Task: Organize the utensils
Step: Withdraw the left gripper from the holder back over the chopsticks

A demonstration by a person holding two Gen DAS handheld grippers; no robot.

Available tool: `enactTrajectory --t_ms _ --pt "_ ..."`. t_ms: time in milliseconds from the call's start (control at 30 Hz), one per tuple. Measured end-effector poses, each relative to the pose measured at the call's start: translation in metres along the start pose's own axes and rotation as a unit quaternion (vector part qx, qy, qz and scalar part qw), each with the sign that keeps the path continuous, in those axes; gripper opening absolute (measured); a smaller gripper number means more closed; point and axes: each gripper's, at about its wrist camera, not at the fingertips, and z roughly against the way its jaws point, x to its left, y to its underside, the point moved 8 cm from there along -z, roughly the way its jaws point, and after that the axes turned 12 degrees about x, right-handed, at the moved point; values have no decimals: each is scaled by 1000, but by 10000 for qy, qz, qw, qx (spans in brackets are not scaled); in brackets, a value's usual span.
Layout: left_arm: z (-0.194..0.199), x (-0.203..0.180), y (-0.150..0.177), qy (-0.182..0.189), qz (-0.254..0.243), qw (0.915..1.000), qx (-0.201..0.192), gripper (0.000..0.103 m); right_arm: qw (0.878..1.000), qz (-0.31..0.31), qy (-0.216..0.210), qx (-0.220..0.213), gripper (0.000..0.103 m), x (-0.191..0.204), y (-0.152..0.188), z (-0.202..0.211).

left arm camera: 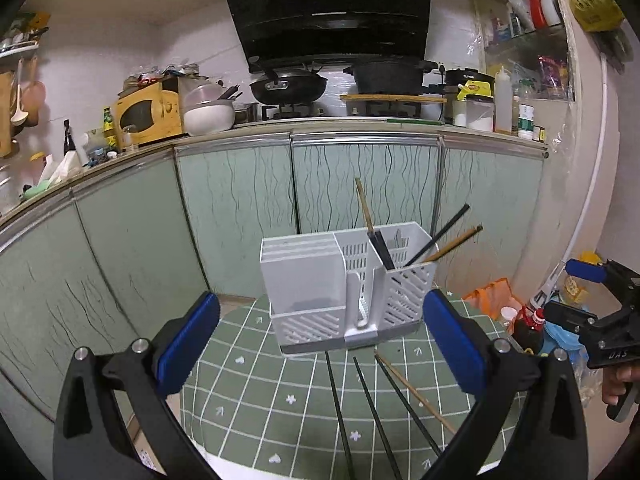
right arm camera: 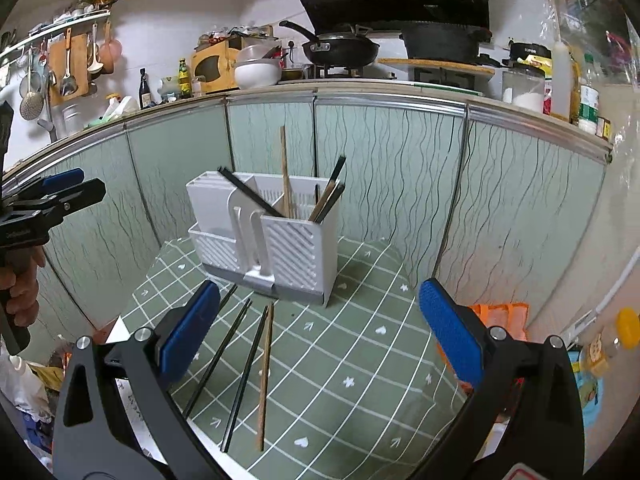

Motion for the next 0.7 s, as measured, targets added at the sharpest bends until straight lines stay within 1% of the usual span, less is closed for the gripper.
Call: enactTrajectory --t_ms 300,533,700 --pt "-6 1 47 -85 135 9997 183 99 9999 -59 118 99 96 7 36 -7" --pt "-16 -2 80 -228 55 9992 319 99 9997 -19 162 201 96 13 61 -15" --pt "-25 -1 102 -192 188 9984 490 99 9994 33 211 269 96 17 76 -21"
